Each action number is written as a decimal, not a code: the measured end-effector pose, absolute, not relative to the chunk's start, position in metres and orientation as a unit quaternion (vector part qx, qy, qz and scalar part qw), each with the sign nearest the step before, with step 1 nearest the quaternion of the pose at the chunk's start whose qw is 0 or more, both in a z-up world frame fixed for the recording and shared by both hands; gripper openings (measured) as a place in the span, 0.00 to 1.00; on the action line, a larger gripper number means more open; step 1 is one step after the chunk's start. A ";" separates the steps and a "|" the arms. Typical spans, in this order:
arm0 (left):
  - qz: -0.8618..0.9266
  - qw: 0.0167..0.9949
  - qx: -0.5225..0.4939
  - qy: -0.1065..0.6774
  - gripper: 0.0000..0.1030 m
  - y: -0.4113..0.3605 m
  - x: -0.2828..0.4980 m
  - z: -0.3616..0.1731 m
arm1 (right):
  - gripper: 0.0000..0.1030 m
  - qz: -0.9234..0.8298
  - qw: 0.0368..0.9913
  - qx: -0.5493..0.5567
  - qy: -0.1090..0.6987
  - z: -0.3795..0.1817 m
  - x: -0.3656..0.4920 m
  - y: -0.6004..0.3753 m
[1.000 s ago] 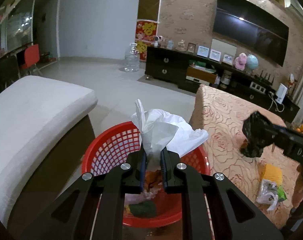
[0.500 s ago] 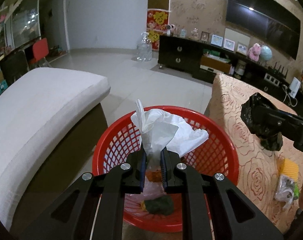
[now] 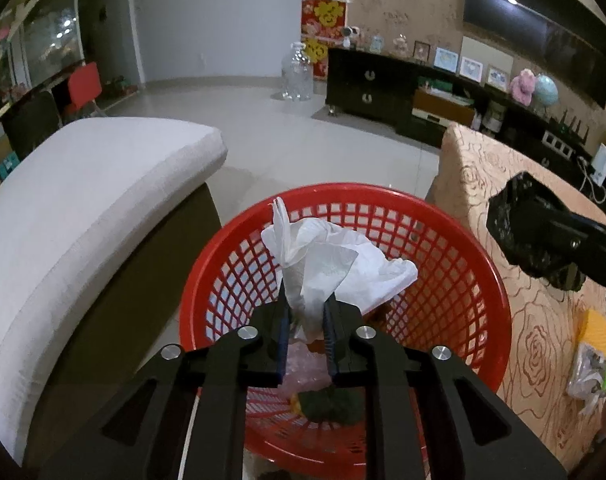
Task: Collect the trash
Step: 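Open both tools to drop the tissue and black bag into the wastebasket, then move both tools back to the trash on the table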
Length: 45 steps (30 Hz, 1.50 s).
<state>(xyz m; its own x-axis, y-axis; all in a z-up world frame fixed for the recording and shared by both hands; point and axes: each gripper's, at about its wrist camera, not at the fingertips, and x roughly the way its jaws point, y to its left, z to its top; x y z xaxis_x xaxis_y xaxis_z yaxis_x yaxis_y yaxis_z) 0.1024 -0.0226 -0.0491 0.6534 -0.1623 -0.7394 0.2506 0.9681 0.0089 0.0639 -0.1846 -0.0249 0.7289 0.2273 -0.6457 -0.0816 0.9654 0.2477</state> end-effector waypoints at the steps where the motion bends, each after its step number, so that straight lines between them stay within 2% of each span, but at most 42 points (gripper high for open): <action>1: -0.115 0.907 0.055 0.402 0.21 -0.023 0.103 -0.050 | 0.41 0.083 0.924 0.102 0.359 -0.025 0.064 -0.185; 5: -0.108 0.909 0.047 0.400 0.46 -0.021 0.101 -0.048 | 0.41 0.083 0.923 0.104 0.361 -0.027 0.066 -0.185; 8: -0.104 0.910 0.035 0.399 0.52 -0.017 0.100 -0.045 | 0.41 0.085 0.922 0.104 0.363 -0.028 0.067 -0.185; 20: -0.058 0.925 -0.012 0.374 0.56 0.015 0.098 -0.029 | 0.42 0.117 0.917 0.088 0.370 -0.037 0.072 -0.161; 22: -0.059 0.925 -0.015 0.374 0.57 0.016 0.098 -0.029 | 0.52 0.123 0.917 0.081 0.370 -0.040 0.072 -0.157; 25: -0.060 0.926 -0.009 0.373 0.57 0.015 0.099 -0.028 | 0.62 0.121 0.919 0.080 0.368 -0.042 0.072 -0.155; 45: -0.069 0.938 0.014 0.340 0.64 0.006 0.087 -0.018 | 0.65 0.087 0.920 0.096 0.369 -0.047 0.059 -0.180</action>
<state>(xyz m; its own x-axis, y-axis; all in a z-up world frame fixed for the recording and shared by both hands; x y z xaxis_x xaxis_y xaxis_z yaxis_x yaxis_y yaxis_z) 0.0875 0.0062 -0.0184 0.7590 -0.1205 -0.6398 0.1393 0.9900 -0.0212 0.0593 -0.1802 -0.0468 0.7120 0.2309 -0.6632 -0.0888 0.9664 0.2412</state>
